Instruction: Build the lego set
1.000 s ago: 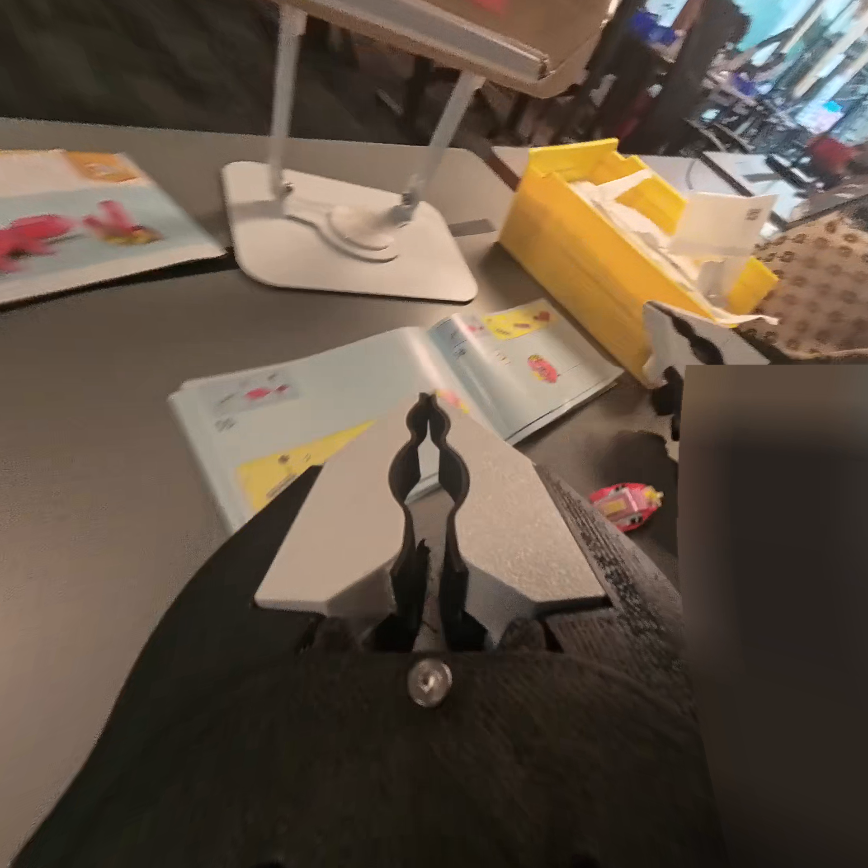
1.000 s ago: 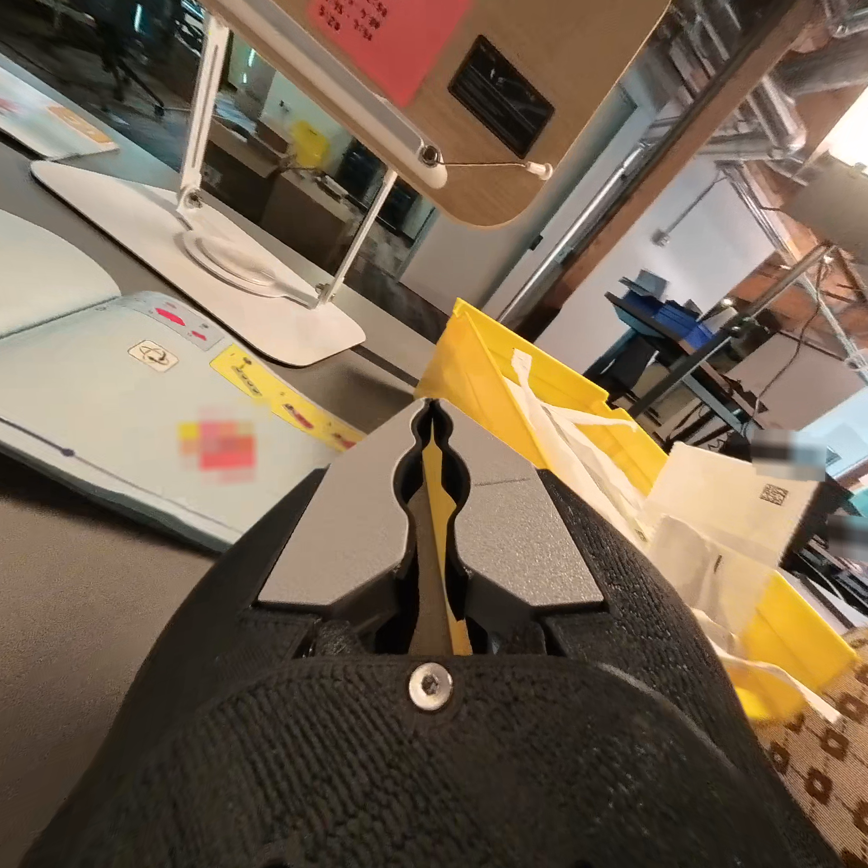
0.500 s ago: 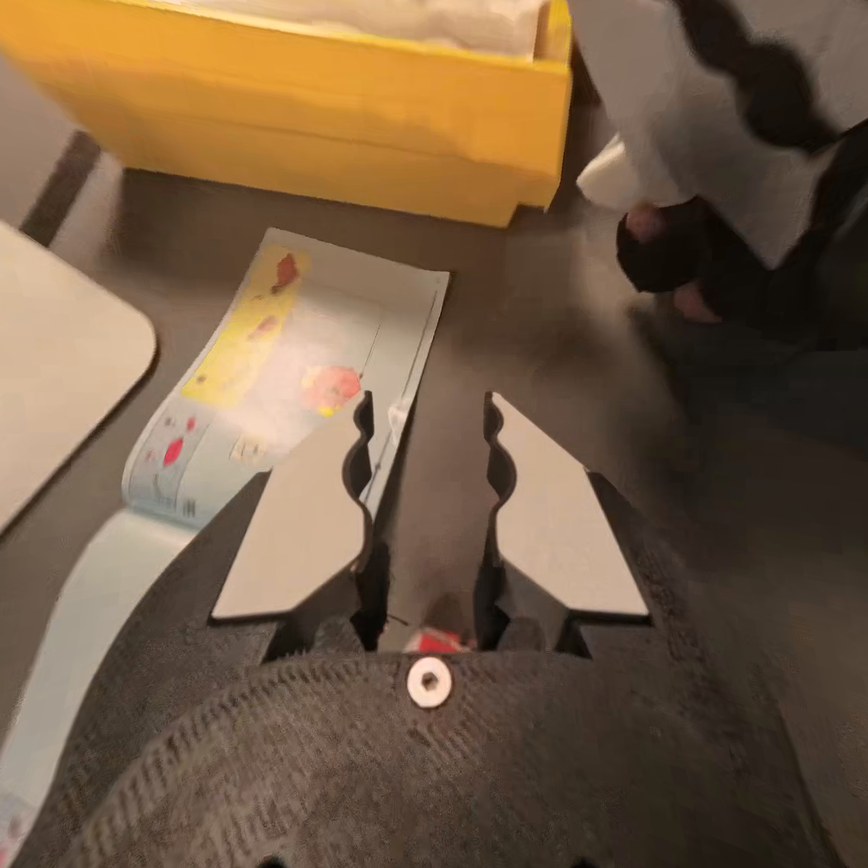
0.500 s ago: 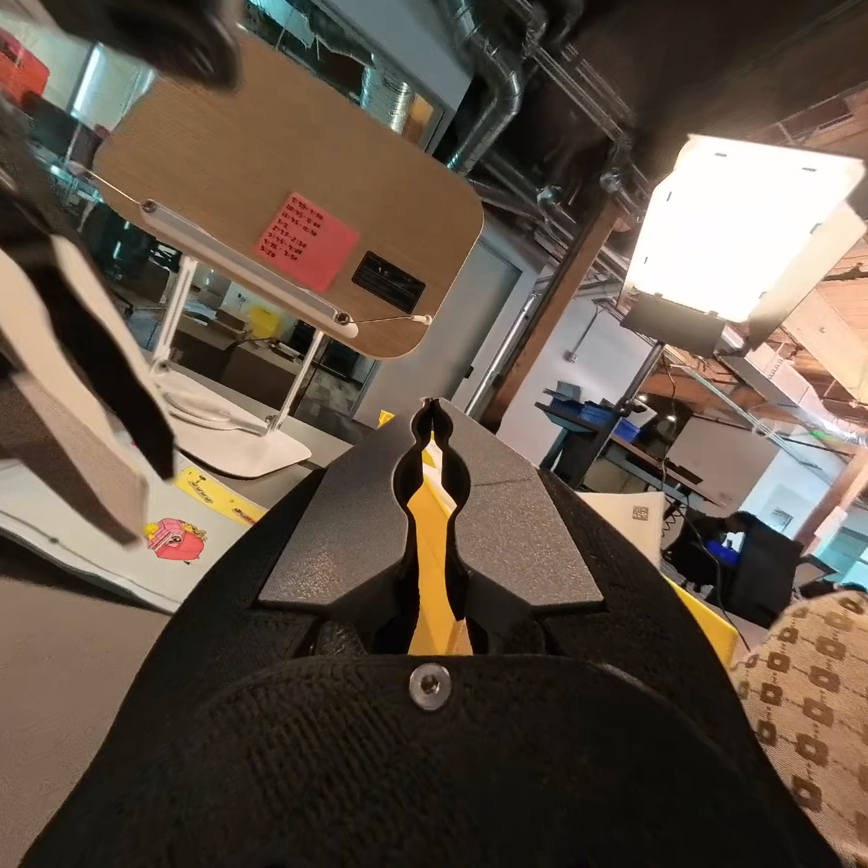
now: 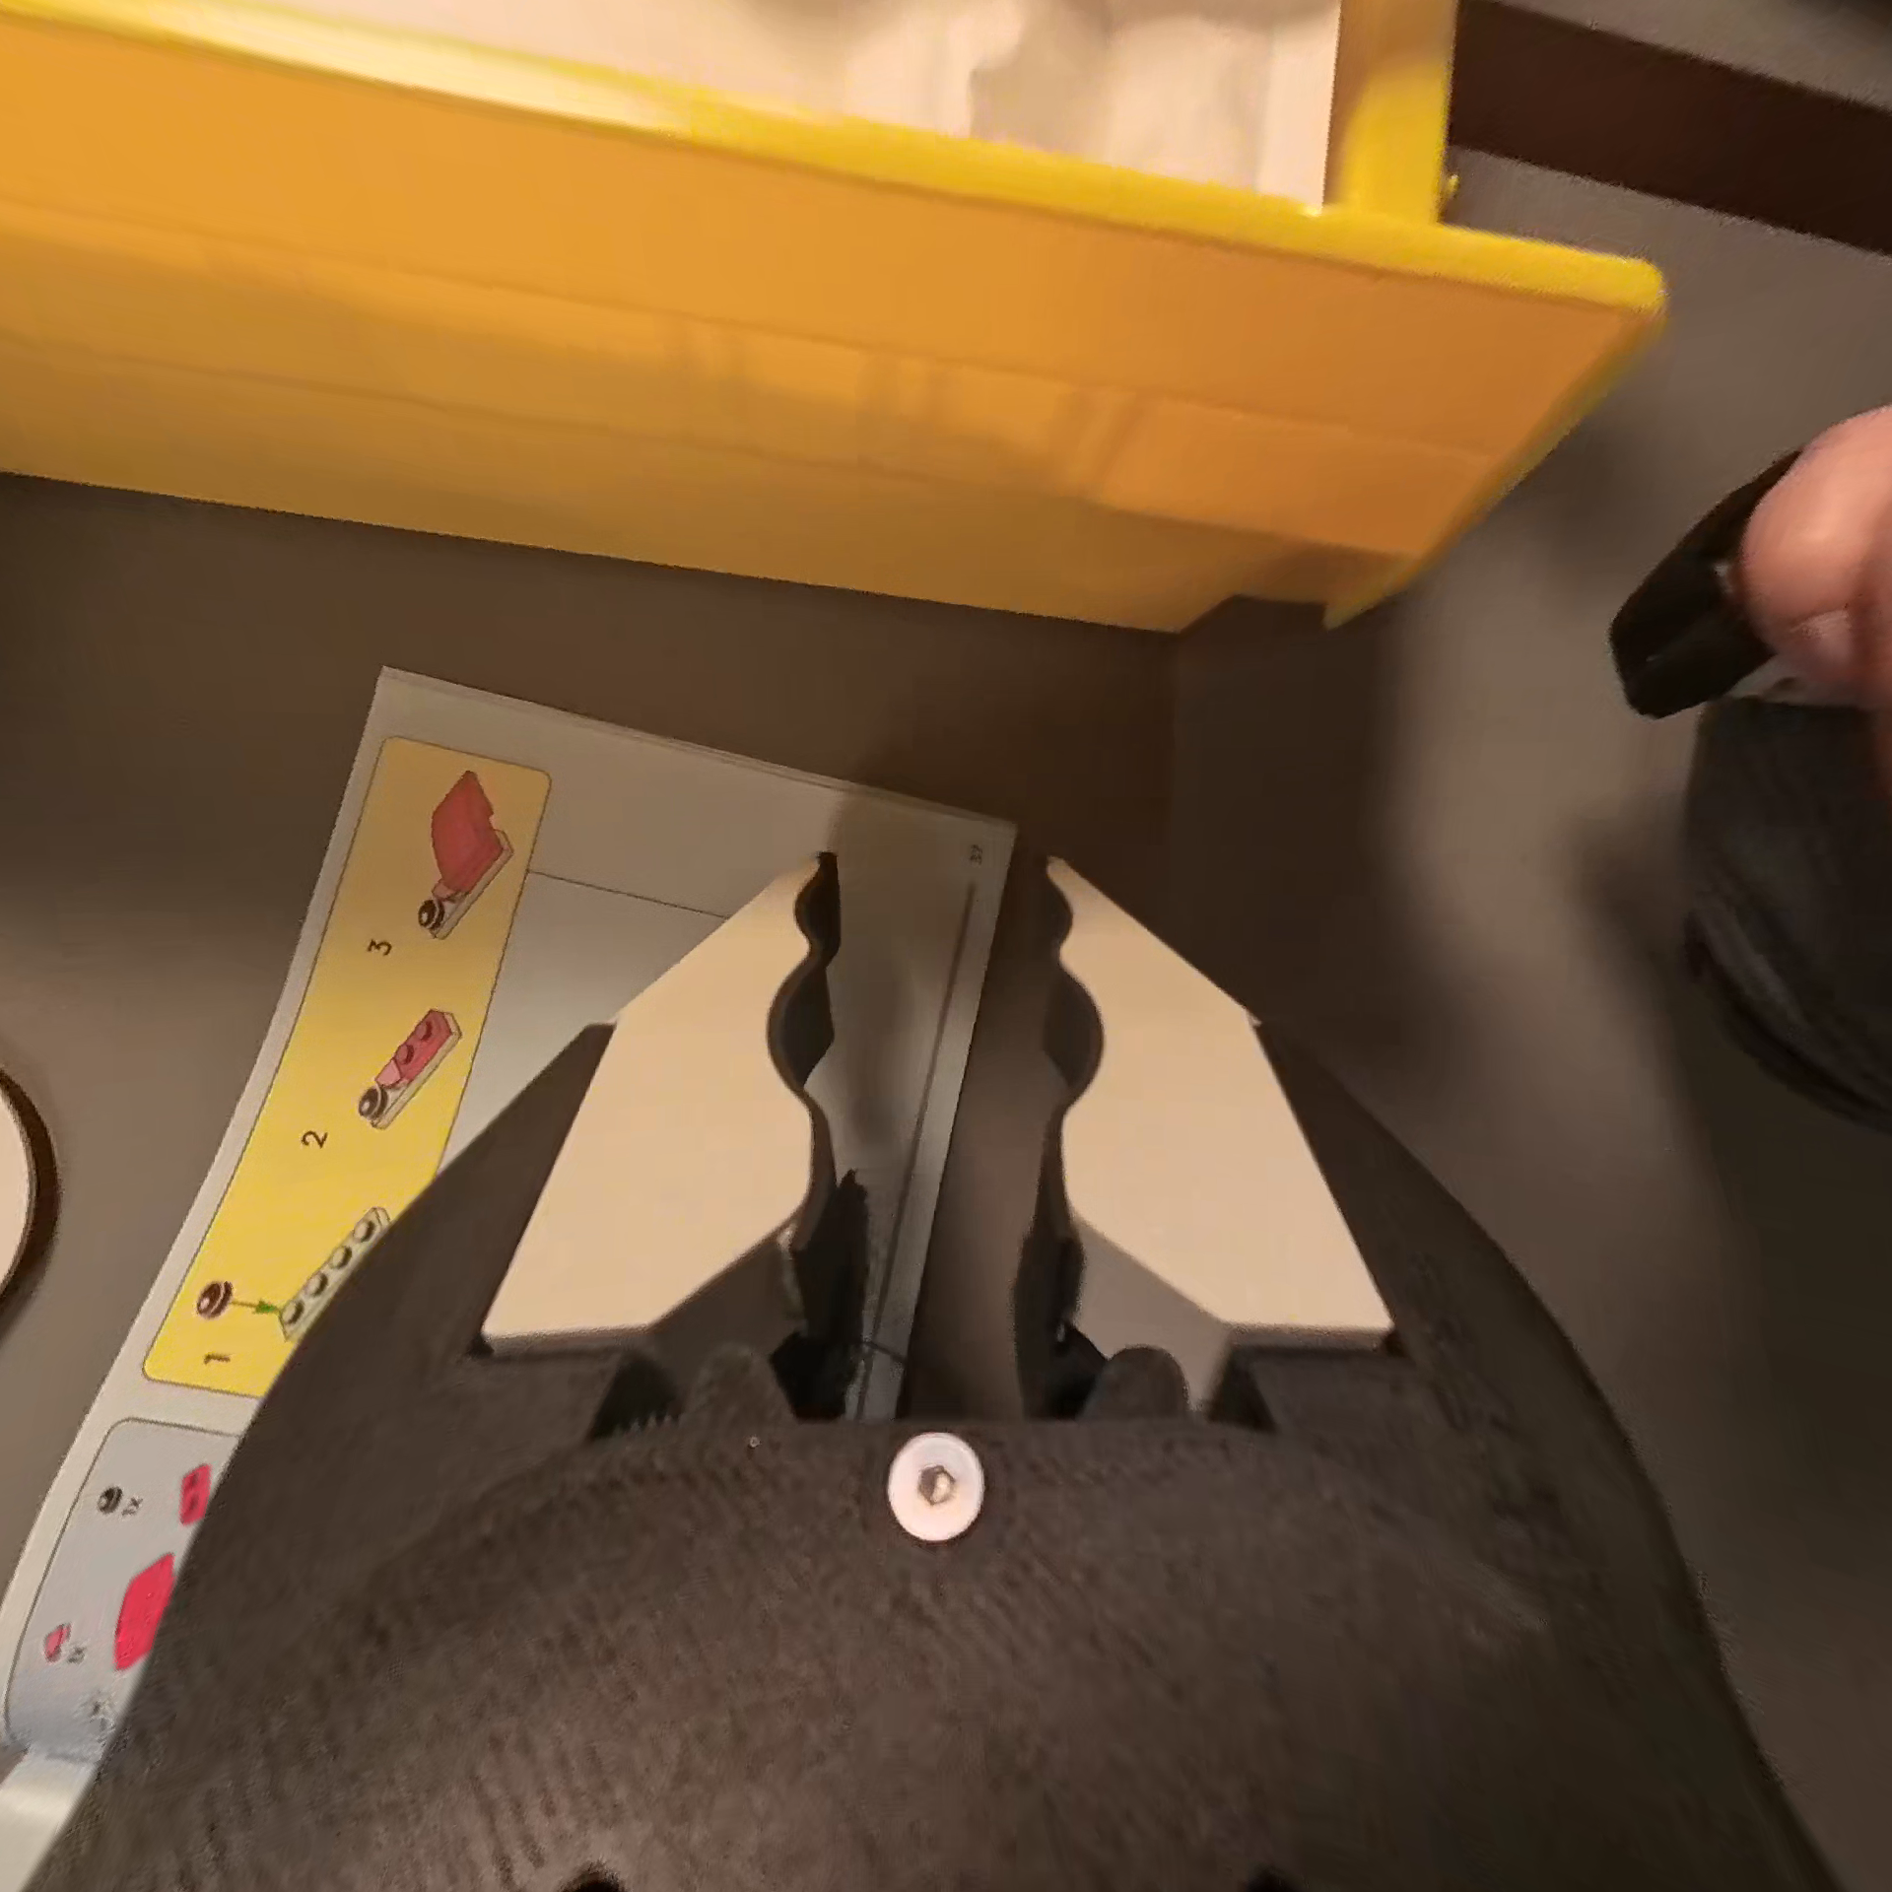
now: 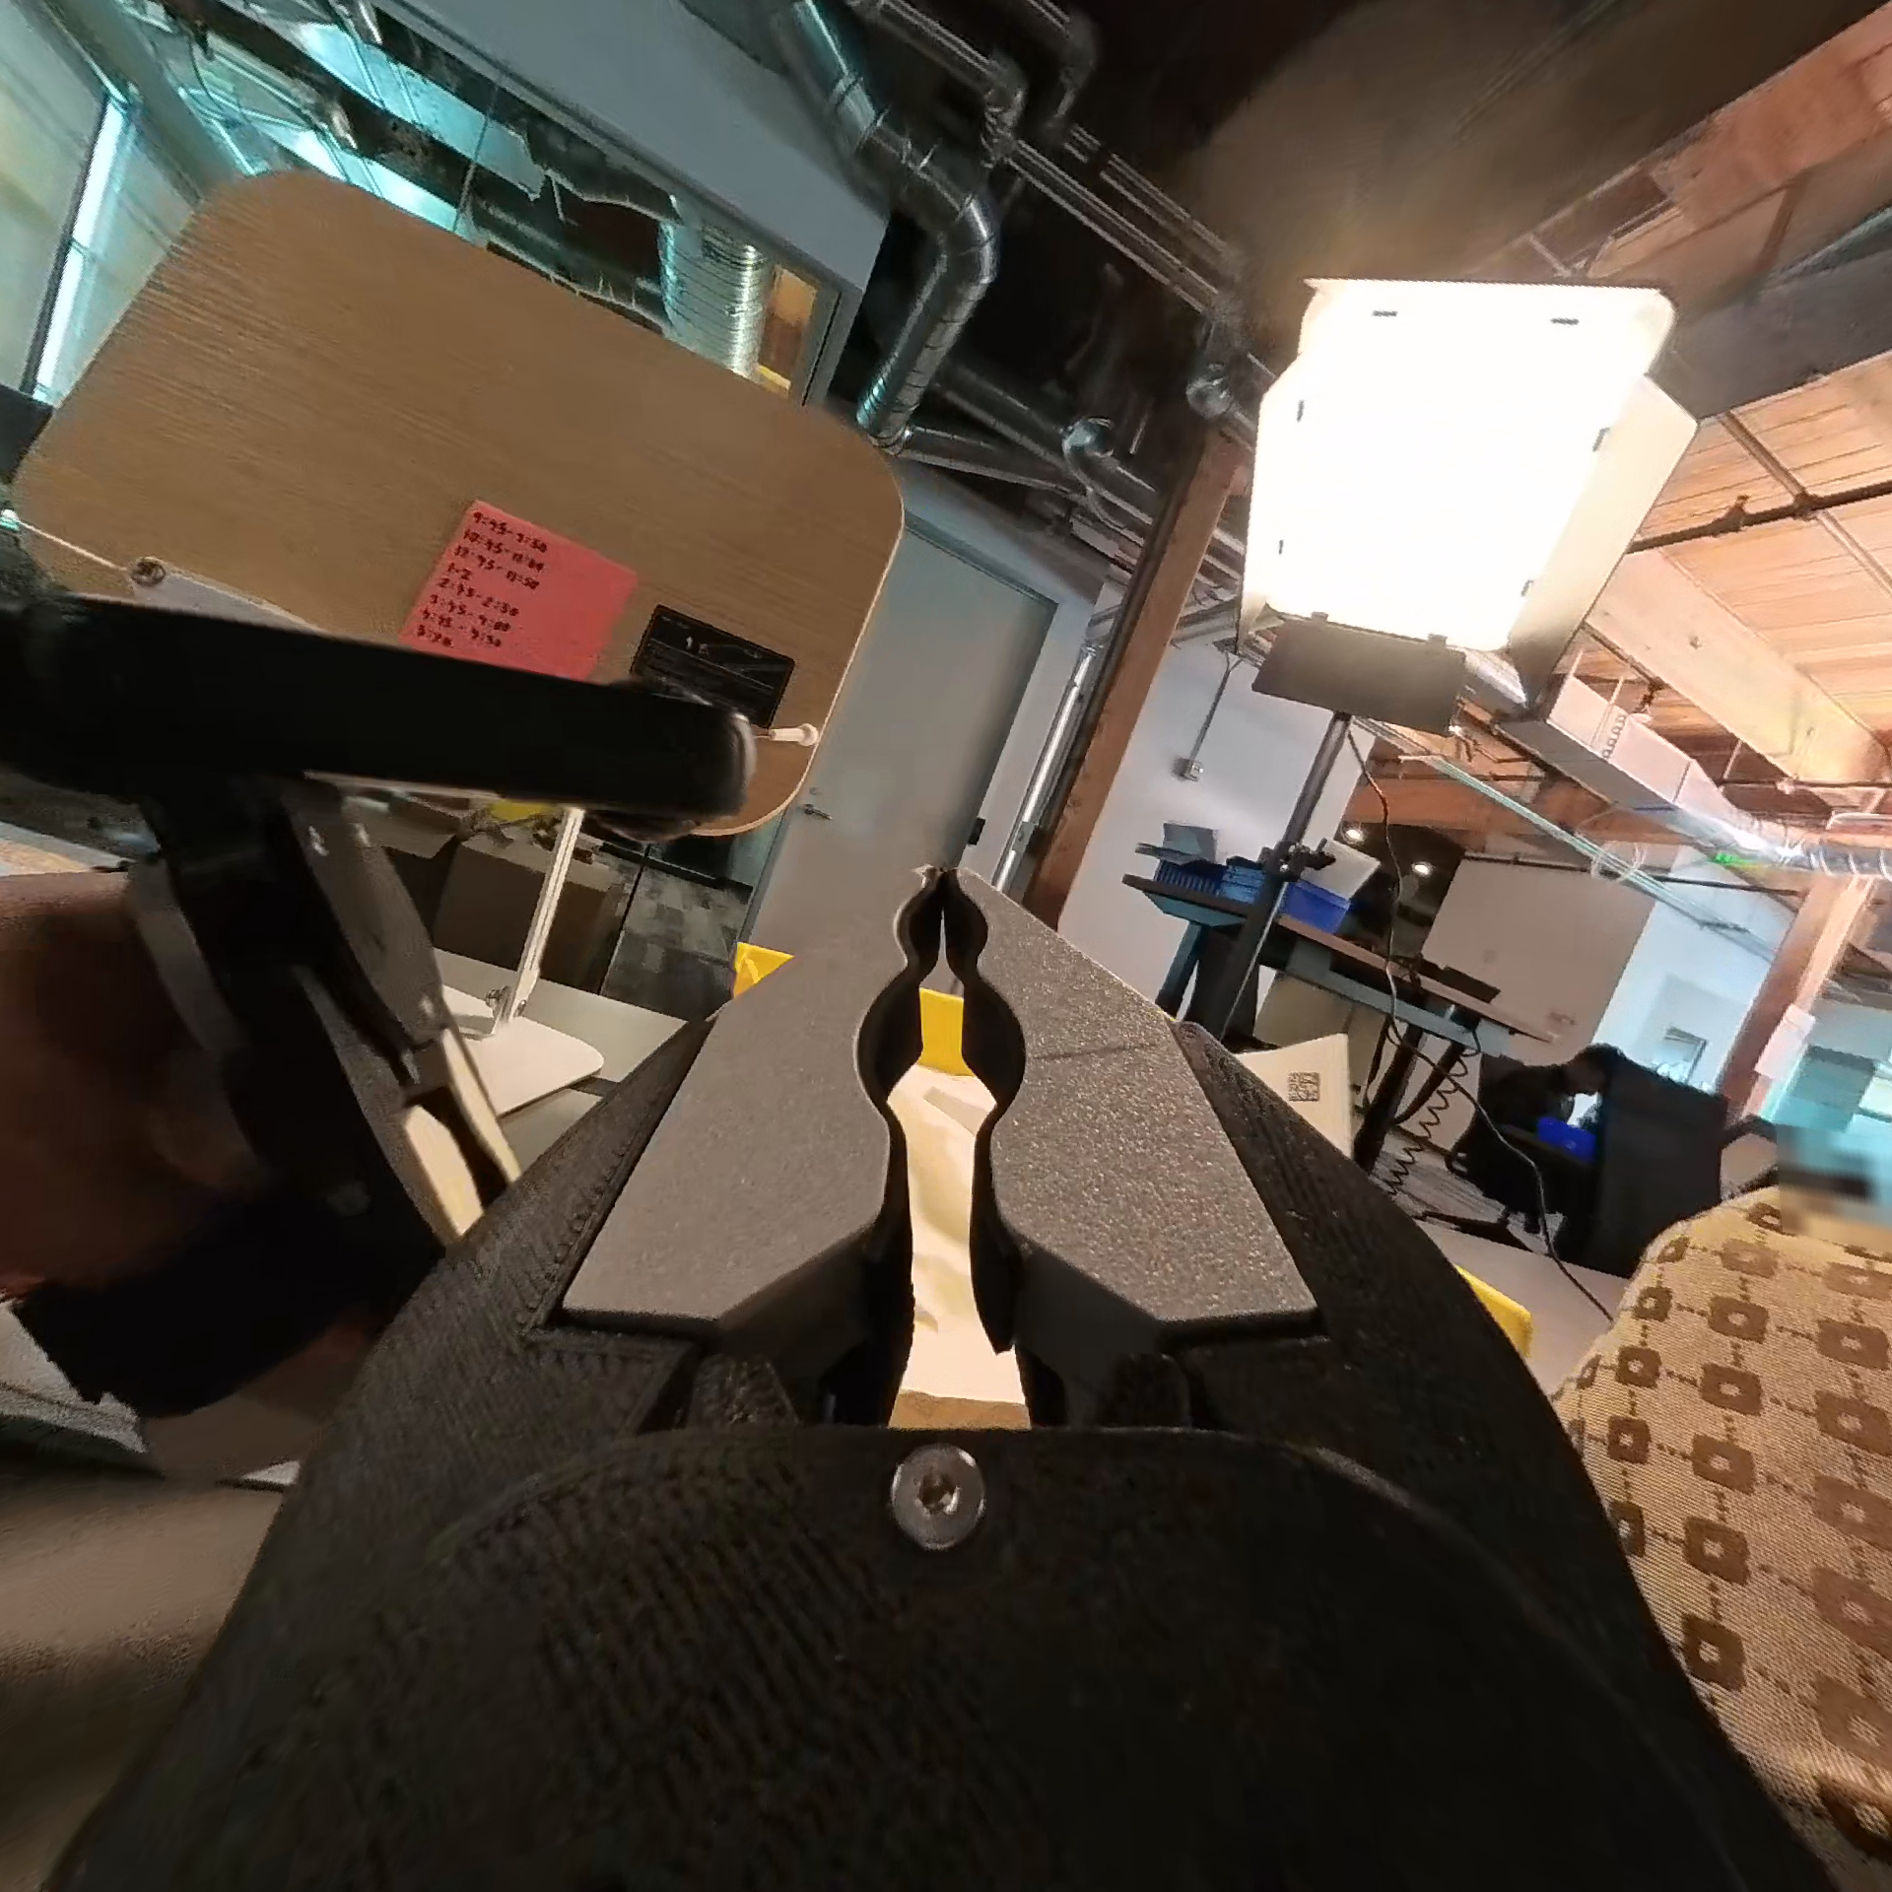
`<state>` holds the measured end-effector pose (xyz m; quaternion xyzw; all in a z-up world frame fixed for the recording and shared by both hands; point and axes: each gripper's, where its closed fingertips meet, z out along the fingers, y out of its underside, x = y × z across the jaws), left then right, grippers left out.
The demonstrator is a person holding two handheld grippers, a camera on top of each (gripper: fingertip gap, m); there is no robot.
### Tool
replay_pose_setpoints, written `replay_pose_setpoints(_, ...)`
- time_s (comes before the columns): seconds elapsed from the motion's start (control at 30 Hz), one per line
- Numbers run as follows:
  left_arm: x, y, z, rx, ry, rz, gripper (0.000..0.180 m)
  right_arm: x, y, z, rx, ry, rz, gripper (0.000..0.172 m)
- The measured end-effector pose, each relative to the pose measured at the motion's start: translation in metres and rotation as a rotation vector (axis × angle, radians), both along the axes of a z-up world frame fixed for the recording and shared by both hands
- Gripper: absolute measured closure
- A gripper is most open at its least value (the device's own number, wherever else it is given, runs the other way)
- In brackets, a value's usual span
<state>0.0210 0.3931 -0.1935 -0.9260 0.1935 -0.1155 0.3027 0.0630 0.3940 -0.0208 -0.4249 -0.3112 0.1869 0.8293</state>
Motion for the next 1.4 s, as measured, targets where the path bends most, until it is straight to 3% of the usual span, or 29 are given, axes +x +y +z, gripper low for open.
replay_pose_setpoints(0.1, 0.002, 0.002, 0.000, -0.011, -0.018, -0.003, 0.155, -0.003, -0.002, -0.001, 0.006, -0.012, 0.006, 0.172)
replay_pose_setpoints(0.17, 0.008, 0.000, 0.003, -0.032, -0.085, -0.019, 0.180, -0.003, -0.002, -0.001, 0.004, -0.013, 0.010, 0.172)
replay_pose_setpoints(0.37, 0.003, -0.005, 0.003, -0.076, -0.140, 0.009, 0.180, -0.006, -0.003, -0.003, -0.004, -0.019, 0.022, 0.172)
replay_pose_setpoints(0.63, -0.004, -0.002, 0.020, 0.050, -0.123, 0.022, 0.180, -0.008, -0.002, -0.005, -0.020, -0.020, 0.031, 0.172)
replay_pose_setpoints(0.67, -0.006, 0.000, 0.018, 0.054, -0.084, 0.029, 0.157, -0.009, -0.003, -0.005, -0.019, -0.022, 0.033, 0.172)
replay_pose_setpoints(0.7, -0.006, 0.000, 0.014, 0.040, -0.053, 0.020, 0.148, -0.009, -0.003, -0.005, -0.018, -0.023, 0.035, 0.172)
replay_pose_setpoints(0.8, 0.001, 0.000, 0.007, 0.028, -0.022, -0.013, 0.146, -0.009, -0.004, -0.005, -0.015, -0.026, 0.037, 0.172)
replay_pose_setpoints(1.03, 0.001, 0.000, -0.002, 0.000, 0.002, -0.017, 0.159, -0.010, -0.004, -0.004, -0.023, -0.021, 0.045, 0.172)
replay_pose_setpoints(1.23, 0.001, 0.003, 0.007, 0.005, -0.091, 0.011, 0.171, -0.010, -0.003, -0.004, -0.029, -0.020, 0.049, 0.172)
replay_pose_setpoints(1.4, 0.000, 0.000, 0.001, -0.027, -0.080, 0.015, 0.178, -0.011, -0.004, -0.004, -0.030, -0.022, 0.056, 0.172)
